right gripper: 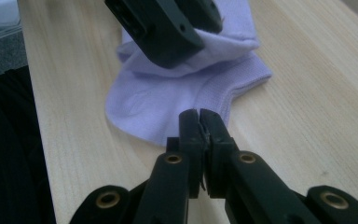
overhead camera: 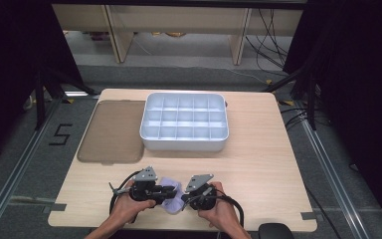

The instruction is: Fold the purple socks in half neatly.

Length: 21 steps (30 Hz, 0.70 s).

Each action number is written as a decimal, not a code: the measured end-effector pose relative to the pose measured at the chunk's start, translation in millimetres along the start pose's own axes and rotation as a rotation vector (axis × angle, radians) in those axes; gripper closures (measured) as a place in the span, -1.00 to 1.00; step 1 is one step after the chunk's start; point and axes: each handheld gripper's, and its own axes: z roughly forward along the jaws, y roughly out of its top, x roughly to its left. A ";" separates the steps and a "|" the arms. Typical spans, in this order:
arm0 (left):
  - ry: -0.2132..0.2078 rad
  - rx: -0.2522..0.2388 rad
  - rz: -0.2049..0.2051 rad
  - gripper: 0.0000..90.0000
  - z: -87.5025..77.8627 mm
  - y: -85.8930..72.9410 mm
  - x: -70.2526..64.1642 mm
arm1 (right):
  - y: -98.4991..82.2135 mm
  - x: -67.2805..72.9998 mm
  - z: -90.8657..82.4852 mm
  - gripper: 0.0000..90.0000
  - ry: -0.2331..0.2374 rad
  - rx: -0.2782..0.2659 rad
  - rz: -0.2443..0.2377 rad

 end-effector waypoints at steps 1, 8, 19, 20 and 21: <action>0.000 0.000 0.000 0.57 0.0 0.0 0.0 | 0.0 0.0 0.0 0.96 0.000 0.000 0.000; 0.027 -0.075 0.008 0.60 -28.1 11.8 9.2 | -2.9 -4.4 -2.9 0.96 0.013 -0.039 -0.014; 0.104 0.077 0.074 0.91 -27.9 -12.8 27.3 | -3.1 -6.7 -9.4 0.96 -0.005 -0.049 0.019; 0.102 0.088 0.077 0.92 -25.1 -14.1 25.1 | -3.4 -7.3 -8.9 0.96 -0.009 -0.055 0.016; 0.086 0.105 0.074 0.93 -21.5 -16.1 20.9 | -3.3 -7.5 -10.9 0.96 -0.011 -0.045 0.022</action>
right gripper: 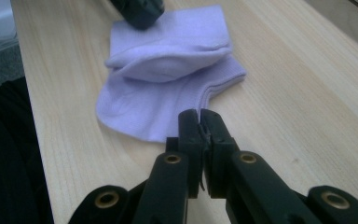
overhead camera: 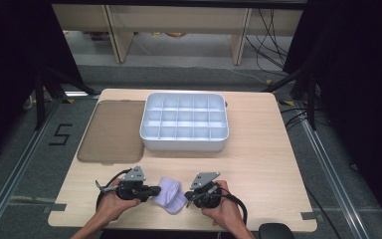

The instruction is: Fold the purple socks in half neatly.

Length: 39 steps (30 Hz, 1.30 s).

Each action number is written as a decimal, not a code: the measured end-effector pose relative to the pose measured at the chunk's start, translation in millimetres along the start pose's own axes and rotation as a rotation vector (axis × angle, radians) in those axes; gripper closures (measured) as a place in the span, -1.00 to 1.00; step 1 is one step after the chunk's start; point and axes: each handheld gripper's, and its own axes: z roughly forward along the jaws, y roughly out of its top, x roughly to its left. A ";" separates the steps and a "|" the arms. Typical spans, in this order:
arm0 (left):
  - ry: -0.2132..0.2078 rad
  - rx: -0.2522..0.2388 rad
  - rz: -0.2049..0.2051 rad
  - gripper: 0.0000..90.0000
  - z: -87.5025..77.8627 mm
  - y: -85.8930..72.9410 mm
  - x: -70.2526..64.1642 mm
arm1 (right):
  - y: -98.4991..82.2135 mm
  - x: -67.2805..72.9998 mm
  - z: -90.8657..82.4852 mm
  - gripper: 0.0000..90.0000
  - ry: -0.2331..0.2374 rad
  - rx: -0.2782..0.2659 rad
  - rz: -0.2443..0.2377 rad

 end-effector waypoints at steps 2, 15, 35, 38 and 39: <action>-0.010 0.011 0.021 0.95 1.3 -0.5 -2.1 | 0.0 -0.4 -0.5 0.96 -0.012 0.000 0.016; -0.033 0.037 0.046 0.92 18.9 -3.1 -41.4 | 35.3 2.1 4.9 0.96 0.031 -0.081 -0.008; 0.017 -0.043 0.054 0.96 -0.1 11.7 -25.2 | 20.6 -8.1 17.0 0.98 -0.034 0.031 -0.013; 0.038 -0.061 0.018 0.97 -1.6 12.6 -16.2 | 20.5 -7.9 17.3 0.98 -0.024 0.031 -0.006; 0.058 -0.065 0.014 0.97 0.9 13.3 -8.5 | 20.4 -8.0 17.3 0.98 -0.024 0.031 -0.008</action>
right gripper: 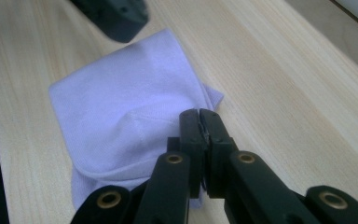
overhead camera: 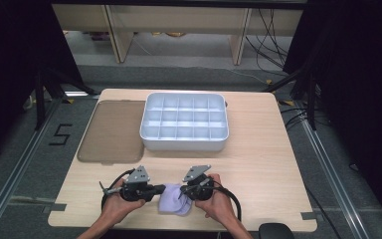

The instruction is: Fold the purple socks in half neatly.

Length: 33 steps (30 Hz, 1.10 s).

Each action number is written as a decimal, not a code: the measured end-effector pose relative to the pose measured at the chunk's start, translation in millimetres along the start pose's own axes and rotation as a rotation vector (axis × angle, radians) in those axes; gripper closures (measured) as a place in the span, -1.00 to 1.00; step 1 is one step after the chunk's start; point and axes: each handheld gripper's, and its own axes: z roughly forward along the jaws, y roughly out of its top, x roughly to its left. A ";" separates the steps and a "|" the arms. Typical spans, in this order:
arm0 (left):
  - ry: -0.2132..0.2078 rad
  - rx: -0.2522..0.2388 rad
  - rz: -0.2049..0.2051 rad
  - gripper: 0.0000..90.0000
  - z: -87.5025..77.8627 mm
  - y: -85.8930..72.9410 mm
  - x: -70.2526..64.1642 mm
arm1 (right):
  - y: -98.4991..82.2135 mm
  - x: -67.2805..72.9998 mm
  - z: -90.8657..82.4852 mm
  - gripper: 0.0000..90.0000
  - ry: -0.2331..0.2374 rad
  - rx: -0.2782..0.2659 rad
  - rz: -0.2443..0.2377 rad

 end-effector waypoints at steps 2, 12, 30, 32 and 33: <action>0.005 0.011 0.005 0.97 5.2 0.8 3.8 | -0.1 -0.5 2.0 0.98 0.010 -0.011 -0.002; 0.041 0.073 0.039 0.97 18.2 -6.3 3.3 | -5.3 -2.3 -6.2 0.97 0.013 -0.011 0.012; 0.005 0.014 0.093 0.95 -3.1 -2.6 -15.3 | -9.8 14.2 -5.8 0.98 0.053 0.019 -0.015; -0.015 0.012 0.094 0.94 -2.8 -7.7 -23.6 | -10.0 15.1 -6.5 0.98 0.046 0.040 0.000; -0.047 0.076 0.126 0.94 -0.1 -18.0 -37.1 | -10.1 15.9 -7.2 0.97 0.042 0.050 0.016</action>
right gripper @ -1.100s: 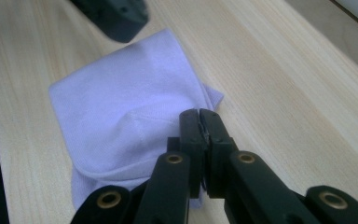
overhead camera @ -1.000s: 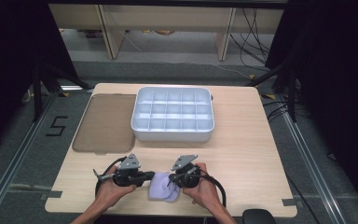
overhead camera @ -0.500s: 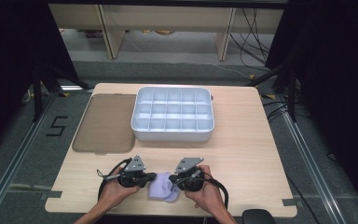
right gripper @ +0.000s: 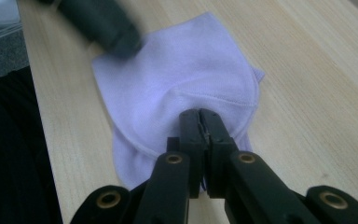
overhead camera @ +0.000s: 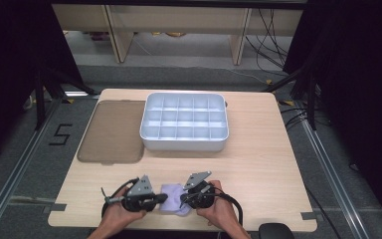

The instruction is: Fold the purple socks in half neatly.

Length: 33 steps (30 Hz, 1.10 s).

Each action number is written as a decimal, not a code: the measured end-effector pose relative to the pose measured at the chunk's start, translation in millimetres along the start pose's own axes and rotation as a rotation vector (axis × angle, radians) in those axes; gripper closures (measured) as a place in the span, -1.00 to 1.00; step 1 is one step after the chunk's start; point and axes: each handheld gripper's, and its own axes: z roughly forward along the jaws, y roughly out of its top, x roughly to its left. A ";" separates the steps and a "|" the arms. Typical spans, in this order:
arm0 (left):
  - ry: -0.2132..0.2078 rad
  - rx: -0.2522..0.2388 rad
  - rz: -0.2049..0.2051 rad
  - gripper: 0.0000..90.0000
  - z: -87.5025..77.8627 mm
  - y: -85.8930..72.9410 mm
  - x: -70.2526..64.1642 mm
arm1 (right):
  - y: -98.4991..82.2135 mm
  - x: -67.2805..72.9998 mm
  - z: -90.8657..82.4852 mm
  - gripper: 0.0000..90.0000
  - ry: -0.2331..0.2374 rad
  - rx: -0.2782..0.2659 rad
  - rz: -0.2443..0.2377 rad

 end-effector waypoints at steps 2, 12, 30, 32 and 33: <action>-0.002 0.034 0.013 0.93 2.7 -3.4 -5.9 | 0.1 0.4 -0.4 0.98 0.004 0.006 0.008; 0.028 -0.048 -0.062 0.85 -17.3 -1.7 7.1 | 4.0 0.7 -7.1 0.96 -0.011 -0.035 -0.013; -0.022 0.032 -0.299 0.19 -7.1 -12.6 22.3 | -2.2 8.3 0.6 0.96 0.018 0.010 -0.032; -0.047 0.030 -0.316 0.21 -6.8 -12.6 22.8 | -2.6 7.2 -0.4 0.96 0.010 0.024 -0.036; -0.060 0.012 -0.336 0.21 -5.0 -12.7 22.0 | -2.4 6.8 0.0 0.96 0.022 0.010 -0.049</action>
